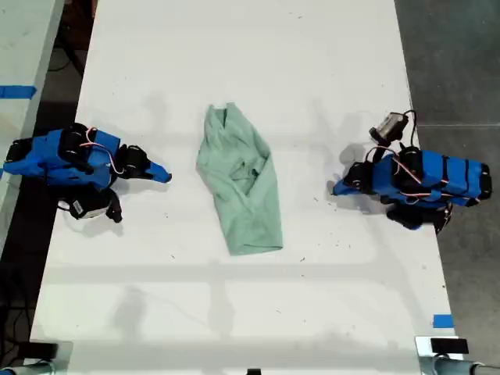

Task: Fold t shirt

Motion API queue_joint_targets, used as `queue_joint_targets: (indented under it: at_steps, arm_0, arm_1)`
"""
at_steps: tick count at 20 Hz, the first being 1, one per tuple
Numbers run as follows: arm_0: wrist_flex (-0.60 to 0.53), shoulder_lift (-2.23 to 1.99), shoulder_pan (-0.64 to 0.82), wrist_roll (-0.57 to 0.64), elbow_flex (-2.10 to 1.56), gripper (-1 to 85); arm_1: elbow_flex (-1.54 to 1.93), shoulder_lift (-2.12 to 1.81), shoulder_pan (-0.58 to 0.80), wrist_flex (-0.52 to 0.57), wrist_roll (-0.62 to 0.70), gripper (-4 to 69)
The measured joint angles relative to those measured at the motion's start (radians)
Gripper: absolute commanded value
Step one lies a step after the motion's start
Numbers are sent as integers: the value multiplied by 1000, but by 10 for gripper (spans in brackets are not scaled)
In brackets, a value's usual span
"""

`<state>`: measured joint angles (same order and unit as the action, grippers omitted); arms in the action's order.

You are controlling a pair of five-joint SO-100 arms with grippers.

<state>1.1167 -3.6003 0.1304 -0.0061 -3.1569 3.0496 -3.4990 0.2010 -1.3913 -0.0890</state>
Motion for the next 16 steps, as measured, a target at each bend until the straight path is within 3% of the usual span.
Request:
queue_joint_targets:
  at_steps: [4,8,9,11,14,16]
  arm_0:
    - [-32,114,-14,-38,92,-1]
    - [-98,850,-143,-150,580,32]
    - [-89,1089,-176,-164,759,110]
    - [-92,1519,-216,-175,1126,159]
    - [-83,1979,-259,-175,1523,193]
    - [-64,2220,-270,-175,1720,192]
  arm_1:
    - [-115,63,-35,-2,-48,-19]
    - [-664,704,-144,46,-21,-5]
    - [-845,936,-183,23,-21,44]
    - [-1224,1379,-256,-58,-23,224]
    - [-1715,1907,-314,-235,-35,276]
    - [-1862,2079,-334,-247,-35,279]
